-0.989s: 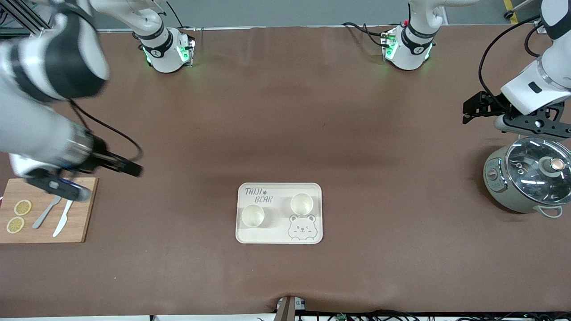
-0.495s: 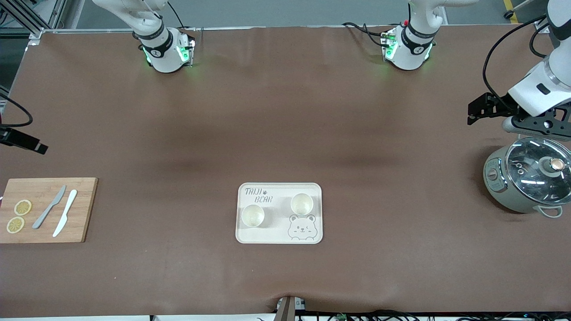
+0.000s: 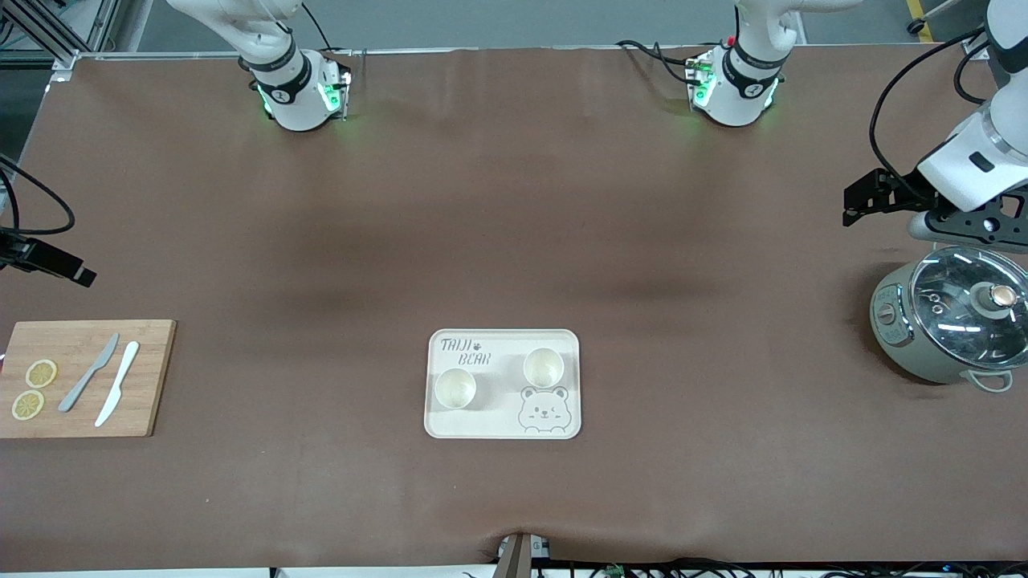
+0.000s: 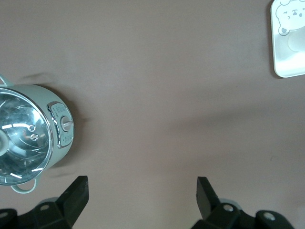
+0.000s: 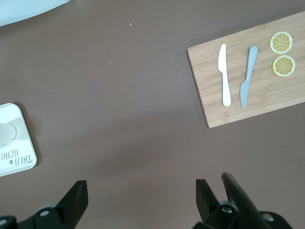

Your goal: Place white IKEA cup upright on tray with both arms

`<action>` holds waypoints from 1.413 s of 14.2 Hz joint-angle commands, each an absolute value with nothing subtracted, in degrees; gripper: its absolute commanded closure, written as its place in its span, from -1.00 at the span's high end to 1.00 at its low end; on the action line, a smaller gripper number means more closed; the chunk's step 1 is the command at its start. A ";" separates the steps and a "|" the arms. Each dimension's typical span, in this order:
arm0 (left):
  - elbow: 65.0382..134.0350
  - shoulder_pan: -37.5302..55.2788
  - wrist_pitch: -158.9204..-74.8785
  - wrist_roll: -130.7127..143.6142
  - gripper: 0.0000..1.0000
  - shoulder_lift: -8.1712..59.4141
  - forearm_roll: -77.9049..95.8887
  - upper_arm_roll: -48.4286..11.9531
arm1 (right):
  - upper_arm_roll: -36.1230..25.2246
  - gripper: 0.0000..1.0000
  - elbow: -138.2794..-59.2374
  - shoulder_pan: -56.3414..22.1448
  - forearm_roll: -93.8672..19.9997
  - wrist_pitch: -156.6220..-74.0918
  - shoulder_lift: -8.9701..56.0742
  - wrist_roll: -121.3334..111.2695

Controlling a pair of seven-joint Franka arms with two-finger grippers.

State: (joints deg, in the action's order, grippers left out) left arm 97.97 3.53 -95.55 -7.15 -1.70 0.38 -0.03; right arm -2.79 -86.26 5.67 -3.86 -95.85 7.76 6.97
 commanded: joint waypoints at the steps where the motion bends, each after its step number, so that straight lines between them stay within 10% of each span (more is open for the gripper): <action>1: 99.32 3.60 -96.50 -6.50 1.00 -3.08 -0.88 0.17 | -2.37 1.00 -88.24 5.98 -3.25 -96.59 5.98 6.86; 20: 99.23 4.04 -100.89 -1.58 1.00 -2.64 -2.48 -1.50 | -2.37 1.00 -88.24 5.98 -3.25 -96.59 6.24 6.86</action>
